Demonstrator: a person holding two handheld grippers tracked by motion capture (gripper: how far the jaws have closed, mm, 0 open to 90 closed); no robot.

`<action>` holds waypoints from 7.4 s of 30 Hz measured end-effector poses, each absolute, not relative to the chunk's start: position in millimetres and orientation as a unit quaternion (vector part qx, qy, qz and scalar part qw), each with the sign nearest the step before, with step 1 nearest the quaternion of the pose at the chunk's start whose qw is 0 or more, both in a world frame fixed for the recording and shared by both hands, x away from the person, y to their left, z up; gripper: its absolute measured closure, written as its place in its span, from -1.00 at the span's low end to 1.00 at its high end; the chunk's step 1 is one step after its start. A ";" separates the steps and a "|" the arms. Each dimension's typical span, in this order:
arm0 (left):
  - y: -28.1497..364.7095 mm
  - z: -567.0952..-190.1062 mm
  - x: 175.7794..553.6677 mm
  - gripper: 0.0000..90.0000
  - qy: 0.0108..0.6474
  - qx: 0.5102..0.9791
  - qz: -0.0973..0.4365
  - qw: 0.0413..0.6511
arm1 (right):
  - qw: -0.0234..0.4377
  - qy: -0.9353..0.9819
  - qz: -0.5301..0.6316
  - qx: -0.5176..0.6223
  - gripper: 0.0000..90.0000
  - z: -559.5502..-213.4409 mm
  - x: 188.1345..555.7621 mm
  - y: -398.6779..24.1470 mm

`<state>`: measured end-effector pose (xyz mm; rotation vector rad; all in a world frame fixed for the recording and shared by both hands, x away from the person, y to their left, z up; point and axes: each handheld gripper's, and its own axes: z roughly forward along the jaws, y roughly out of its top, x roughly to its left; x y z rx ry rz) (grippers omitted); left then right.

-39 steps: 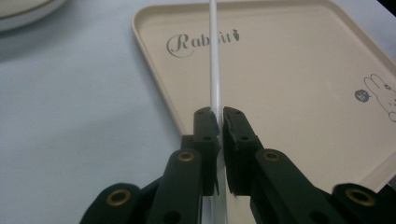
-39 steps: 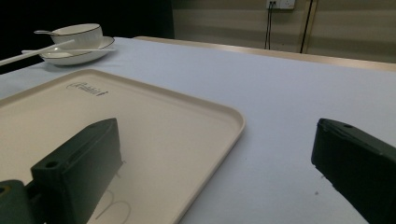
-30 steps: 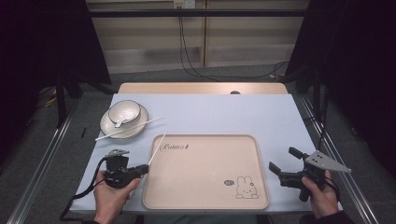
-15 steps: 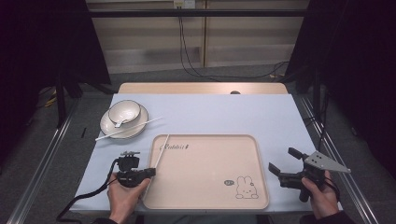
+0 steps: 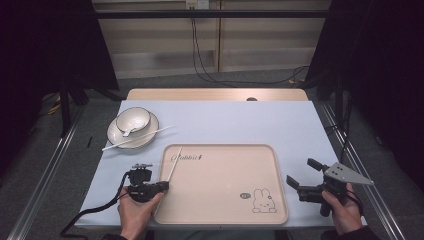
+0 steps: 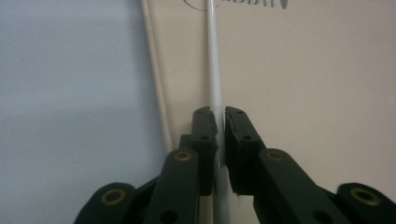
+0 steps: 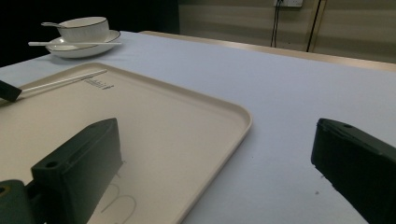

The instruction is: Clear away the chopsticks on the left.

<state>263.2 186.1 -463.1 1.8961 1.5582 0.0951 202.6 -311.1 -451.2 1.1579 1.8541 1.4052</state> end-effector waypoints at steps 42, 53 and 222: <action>277.2 -412.8 298.5 -0.93 0.326 0.814 0.114 0.467 | 0.270 0.678 0.541 0.419 -0.98 -449.1 200.5 -314.9; 317.5 -414.8 336.4 -0.91 0.342 0.799 0.135 0.476 | 0.277 0.676 0.542 0.416 -0.98 -450.1 198.9 -314.1; 168.3 -461.2 256.0 0.87 0.556 0.763 0.032 0.327 | 0.264 0.699 0.521 0.412 -0.98 -453.5 200.0 -310.8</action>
